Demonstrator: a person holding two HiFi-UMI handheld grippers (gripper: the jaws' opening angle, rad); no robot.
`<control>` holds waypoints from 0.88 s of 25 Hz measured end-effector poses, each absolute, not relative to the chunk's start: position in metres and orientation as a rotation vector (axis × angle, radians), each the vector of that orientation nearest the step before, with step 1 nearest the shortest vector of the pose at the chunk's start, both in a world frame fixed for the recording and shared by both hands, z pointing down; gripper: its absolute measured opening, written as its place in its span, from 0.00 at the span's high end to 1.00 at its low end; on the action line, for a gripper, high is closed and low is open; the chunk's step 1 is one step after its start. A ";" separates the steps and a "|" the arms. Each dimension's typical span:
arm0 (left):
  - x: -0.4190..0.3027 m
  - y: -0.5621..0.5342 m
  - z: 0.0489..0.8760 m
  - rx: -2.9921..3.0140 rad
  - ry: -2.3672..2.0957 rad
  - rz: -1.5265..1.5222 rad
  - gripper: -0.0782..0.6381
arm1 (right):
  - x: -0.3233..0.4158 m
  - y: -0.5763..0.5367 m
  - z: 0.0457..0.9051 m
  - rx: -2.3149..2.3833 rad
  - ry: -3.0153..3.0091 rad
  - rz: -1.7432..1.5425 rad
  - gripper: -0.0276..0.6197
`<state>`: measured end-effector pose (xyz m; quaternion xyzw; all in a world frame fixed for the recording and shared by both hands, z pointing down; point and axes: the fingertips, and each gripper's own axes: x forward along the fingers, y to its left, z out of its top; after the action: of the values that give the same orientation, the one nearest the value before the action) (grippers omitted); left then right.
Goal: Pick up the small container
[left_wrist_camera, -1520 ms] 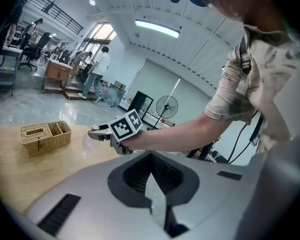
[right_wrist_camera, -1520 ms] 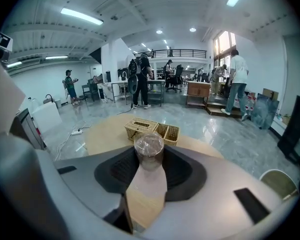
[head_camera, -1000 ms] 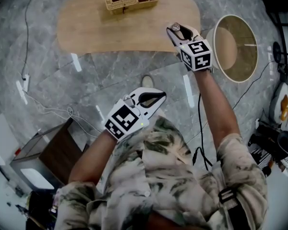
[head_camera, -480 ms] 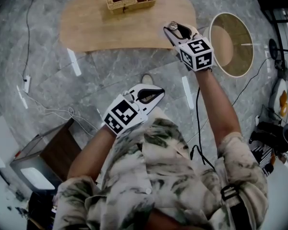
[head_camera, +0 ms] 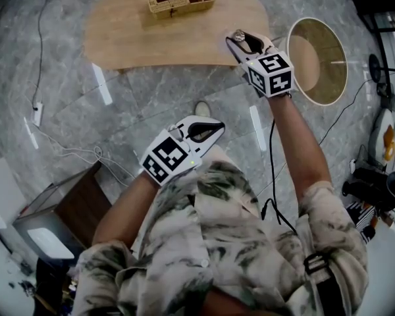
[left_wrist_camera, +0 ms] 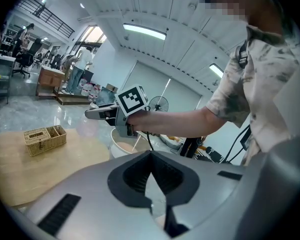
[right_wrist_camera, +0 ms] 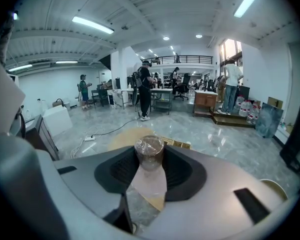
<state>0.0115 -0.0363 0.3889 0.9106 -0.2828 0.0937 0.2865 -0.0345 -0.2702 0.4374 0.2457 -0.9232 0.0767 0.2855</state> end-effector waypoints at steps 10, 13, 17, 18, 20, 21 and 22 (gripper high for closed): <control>0.020 -0.048 0.393 2.417 -0.771 0.252 0.86 | -0.026 -0.286 0.447 0.661 -2.463 0.220 0.71; 0.030 -0.052 0.393 2.411 -0.771 0.255 0.86 | -0.016 -0.291 0.450 0.661 -2.460 0.221 0.71; 0.030 -0.061 0.398 2.400 -0.770 0.252 0.86 | -0.016 -0.300 0.458 0.657 -2.454 0.227 0.71; 0.029 -0.064 0.400 2.396 -0.770 0.249 0.86 | -0.017 -0.303 0.461 0.655 -2.450 0.227 0.71; 0.028 -0.069 0.403 2.388 -0.768 0.243 0.86 | -0.019 -0.308 0.467 0.649 -2.445 0.229 0.71; 0.028 -0.072 0.404 2.386 -0.767 0.242 0.86 | -0.019 -0.310 0.469 0.647 -2.443 0.230 0.71; 0.029 -0.075 0.406 2.383 -0.766 0.242 0.86 | -0.019 -0.313 0.472 0.646 -2.442 0.231 0.71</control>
<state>0.0287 -0.0749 0.4063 0.9015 -0.2898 0.0916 0.3082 -0.0186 -0.3134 0.4716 0.2431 -0.9189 0.0868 0.2982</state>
